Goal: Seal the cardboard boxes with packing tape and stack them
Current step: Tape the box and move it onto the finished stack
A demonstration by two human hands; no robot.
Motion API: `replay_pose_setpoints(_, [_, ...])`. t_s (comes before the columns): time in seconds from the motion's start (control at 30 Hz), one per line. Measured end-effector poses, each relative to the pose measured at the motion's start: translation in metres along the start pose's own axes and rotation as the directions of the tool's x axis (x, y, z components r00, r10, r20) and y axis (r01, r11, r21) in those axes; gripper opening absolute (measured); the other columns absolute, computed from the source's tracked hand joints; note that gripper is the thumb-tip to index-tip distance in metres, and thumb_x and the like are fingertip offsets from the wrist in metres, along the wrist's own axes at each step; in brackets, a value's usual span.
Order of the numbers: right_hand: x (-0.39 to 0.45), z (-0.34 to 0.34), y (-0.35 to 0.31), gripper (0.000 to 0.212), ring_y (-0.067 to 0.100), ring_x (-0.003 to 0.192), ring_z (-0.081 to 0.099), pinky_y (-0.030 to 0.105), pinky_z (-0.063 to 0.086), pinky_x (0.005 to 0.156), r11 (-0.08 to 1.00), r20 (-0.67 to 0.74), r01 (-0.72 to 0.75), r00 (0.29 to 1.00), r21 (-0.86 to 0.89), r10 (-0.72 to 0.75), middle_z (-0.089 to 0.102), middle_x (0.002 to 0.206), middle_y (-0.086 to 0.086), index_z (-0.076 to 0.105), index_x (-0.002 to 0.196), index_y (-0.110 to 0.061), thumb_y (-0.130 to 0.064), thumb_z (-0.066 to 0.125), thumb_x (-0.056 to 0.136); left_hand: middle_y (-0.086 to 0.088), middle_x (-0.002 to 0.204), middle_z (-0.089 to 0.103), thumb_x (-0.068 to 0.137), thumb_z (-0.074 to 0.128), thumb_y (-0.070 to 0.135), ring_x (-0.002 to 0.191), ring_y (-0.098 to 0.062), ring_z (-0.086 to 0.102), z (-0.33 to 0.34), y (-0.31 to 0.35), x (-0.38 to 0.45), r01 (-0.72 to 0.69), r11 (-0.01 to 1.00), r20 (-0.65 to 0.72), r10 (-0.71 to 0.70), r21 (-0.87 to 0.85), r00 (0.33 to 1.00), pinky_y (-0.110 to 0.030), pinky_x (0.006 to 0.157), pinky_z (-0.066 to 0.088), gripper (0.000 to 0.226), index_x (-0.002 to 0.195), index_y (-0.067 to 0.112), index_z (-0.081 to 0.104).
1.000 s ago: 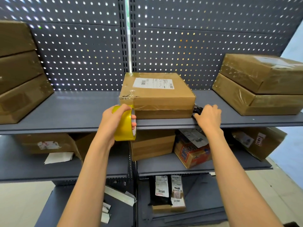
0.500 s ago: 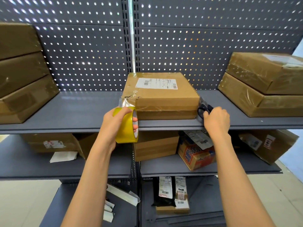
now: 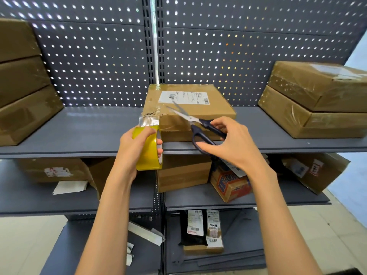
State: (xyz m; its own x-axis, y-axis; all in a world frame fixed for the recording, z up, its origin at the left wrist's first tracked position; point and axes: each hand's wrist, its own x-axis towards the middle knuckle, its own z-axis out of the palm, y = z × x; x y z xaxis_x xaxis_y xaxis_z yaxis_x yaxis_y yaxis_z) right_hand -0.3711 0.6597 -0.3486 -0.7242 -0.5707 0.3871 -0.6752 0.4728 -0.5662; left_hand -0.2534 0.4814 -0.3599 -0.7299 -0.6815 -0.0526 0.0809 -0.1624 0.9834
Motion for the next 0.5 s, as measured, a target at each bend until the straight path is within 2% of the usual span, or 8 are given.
replay_pose_setpoints(0.13, [-0.004,0.001,-0.006,0.059,0.008,0.097,0.055,0.025,0.047,0.081,1.0,0.135,0.026,0.99,-0.007,-0.024,0.06,0.106,-0.008,0.057,0.113,-0.02,-0.05,0.078,0.067,-0.001,0.056,0.066,0.092,0.057,0.016,0.043,-0.012,0.06,0.0,0.0,0.0,-0.002,1.0,-0.002,0.002,0.006,1.0,-0.024,0.046,0.053,0.006,0.095,0.01,0.058])
replay_pose_setpoints(0.33, [-0.005,-0.008,0.0,0.05,-0.003,0.081,0.055,0.01,0.042,0.063,0.999,0.274,-0.041,0.961,-0.022,0.045,0.056,0.088,-0.021,0.056,0.104,-0.024,-0.051,0.077,0.067,-0.001,0.056,0.066,0.092,0.057,0.015,0.043,-0.012,0.059,-0.002,0.0,-0.001,-0.004,1.0,0.013,0.004,-0.006,1.0,-0.025,0.047,0.053,0.002,0.093,0.013,0.058])
replay_pose_setpoints(0.43, [-0.001,-0.009,0.0,0.047,-0.004,0.078,0.056,0.009,0.041,0.058,0.997,0.331,-0.082,0.94,0.006,0.076,0.058,0.087,-0.02,0.057,0.102,-0.025,-0.051,0.077,0.068,-0.001,0.055,0.065,0.092,0.056,0.014,0.042,-0.012,0.058,-0.002,0.0,-0.002,0.0,1.0,0.018,0.0,-0.012,1.0,-0.024,0.046,0.053,0.002,0.092,0.014,0.058])
replay_pose_setpoints(0.5, [0.002,-0.011,0.002,0.045,-0.001,0.078,0.058,0.011,0.042,0.061,0.993,0.348,-0.112,0.933,0.029,0.095,0.062,0.088,-0.016,0.061,0.1,-0.025,-0.052,0.078,0.068,-0.001,0.056,0.065,0.092,0.055,0.013,0.042,-0.013,0.058,-0.004,0.0,-0.001,0.003,1.0,0.026,-0.002,-0.015,1.0,-0.023,0.045,0.052,0.002,0.093,0.014,0.058])
